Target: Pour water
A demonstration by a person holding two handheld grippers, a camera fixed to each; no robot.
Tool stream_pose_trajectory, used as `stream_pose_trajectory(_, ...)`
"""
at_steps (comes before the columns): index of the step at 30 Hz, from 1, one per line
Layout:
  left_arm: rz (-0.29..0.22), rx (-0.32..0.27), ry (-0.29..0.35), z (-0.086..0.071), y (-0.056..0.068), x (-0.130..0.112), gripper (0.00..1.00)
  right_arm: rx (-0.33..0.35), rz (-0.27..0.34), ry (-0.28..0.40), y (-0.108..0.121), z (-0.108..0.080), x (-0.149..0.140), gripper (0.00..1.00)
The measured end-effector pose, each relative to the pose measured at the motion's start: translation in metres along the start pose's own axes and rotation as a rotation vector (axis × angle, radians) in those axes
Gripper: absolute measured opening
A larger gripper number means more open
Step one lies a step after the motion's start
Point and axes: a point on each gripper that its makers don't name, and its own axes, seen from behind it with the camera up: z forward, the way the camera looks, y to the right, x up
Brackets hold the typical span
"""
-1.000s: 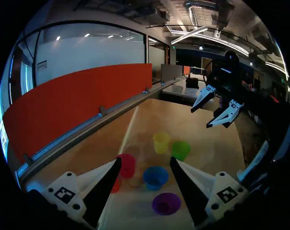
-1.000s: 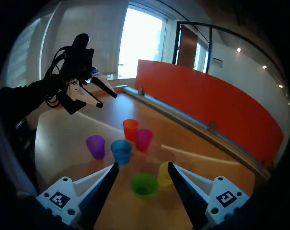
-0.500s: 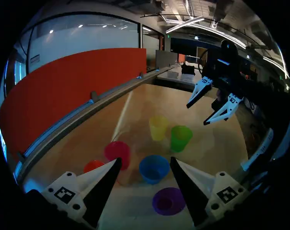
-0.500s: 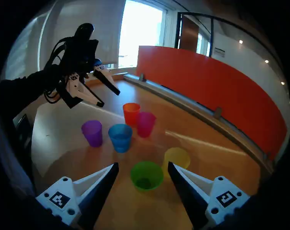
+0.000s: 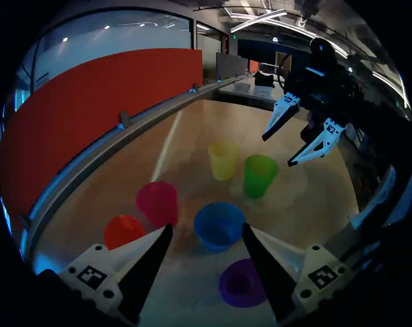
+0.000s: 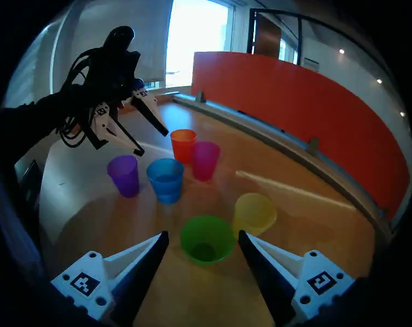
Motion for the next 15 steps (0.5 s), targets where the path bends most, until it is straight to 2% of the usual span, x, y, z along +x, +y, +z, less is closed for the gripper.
stream_pose_trajectory(15,0.009,-0.040,-0.084,0.023,0.008,-0.015,0.94,0.000,0.009,-0.034,0.004,0.011,-0.021,1.00)
